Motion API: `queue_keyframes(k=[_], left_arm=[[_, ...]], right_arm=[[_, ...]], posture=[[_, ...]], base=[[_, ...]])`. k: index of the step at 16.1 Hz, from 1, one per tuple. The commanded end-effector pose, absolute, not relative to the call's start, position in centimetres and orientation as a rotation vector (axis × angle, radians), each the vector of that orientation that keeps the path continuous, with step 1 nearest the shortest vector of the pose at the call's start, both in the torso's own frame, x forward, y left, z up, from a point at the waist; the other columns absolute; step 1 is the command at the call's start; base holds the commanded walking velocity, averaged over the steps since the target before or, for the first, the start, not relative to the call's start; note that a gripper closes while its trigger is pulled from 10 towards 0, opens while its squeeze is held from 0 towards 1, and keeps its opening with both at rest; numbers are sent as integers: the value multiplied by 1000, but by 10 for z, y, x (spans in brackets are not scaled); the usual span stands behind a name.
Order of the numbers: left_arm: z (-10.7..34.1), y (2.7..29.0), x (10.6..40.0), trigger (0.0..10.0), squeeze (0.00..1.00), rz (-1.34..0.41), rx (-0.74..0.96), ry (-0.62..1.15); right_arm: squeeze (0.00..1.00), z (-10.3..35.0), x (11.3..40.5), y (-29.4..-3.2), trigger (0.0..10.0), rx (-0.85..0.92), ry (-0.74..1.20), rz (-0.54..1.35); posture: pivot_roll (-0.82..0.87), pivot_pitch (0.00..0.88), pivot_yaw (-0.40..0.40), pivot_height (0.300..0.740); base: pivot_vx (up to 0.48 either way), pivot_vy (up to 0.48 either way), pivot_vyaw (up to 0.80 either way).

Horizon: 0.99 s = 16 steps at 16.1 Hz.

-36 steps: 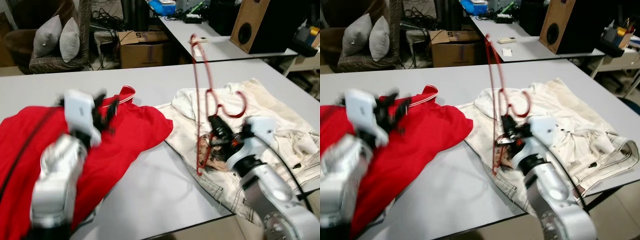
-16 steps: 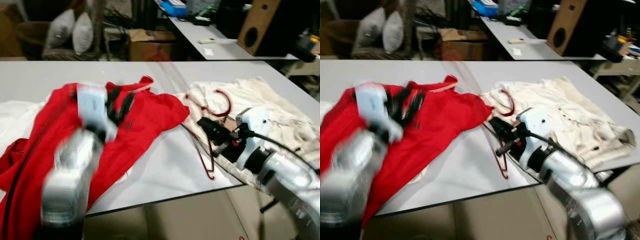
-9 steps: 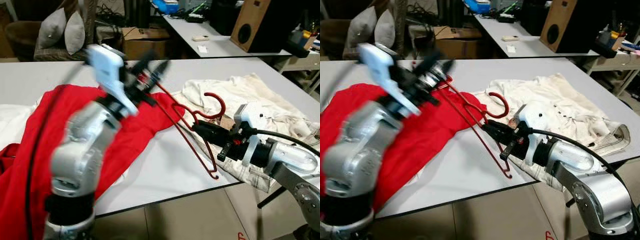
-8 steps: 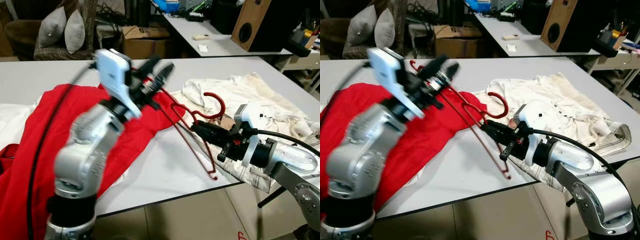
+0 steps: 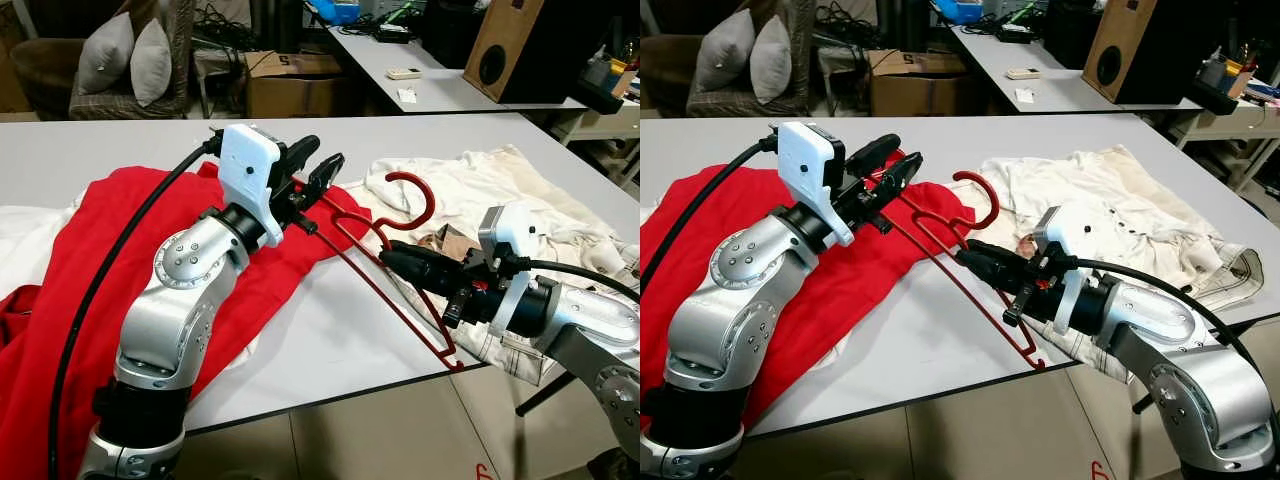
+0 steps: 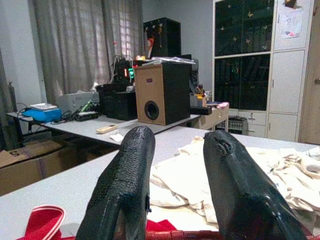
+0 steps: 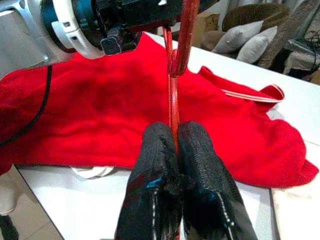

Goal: Hang hanger

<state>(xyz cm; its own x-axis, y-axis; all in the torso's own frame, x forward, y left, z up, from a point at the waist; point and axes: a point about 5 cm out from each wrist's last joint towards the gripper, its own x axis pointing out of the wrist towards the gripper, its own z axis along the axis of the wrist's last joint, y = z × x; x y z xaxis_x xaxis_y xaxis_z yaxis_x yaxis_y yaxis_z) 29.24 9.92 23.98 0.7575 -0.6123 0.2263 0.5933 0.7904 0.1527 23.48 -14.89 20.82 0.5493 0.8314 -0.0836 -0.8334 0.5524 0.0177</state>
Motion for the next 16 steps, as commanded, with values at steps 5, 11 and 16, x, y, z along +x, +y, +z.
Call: queue_keyframes(k=[5, 11, 16], left_arm=[[261, 102, 288, 10000, 0, -704, -79, -367], [271, 123, 285, 10000, 0, -679, -66, -363], [196, 159, 263, 10000, 0, -342, 88, -110]], right_arm=[[0, 212, 236, -153, 10000, -45, 64, 973], [0, 200, 252, -166, 10000, -86, 69, 725], [0, 189, 249, -163, 10000, 89, 29, 340]], posture=[[60, 0, -73, 740], [64, 0, -72, 740], [74, 0, -130, 740]], base=[[0, 0, 0], [0, 0, 0], [0, 0, 0]])
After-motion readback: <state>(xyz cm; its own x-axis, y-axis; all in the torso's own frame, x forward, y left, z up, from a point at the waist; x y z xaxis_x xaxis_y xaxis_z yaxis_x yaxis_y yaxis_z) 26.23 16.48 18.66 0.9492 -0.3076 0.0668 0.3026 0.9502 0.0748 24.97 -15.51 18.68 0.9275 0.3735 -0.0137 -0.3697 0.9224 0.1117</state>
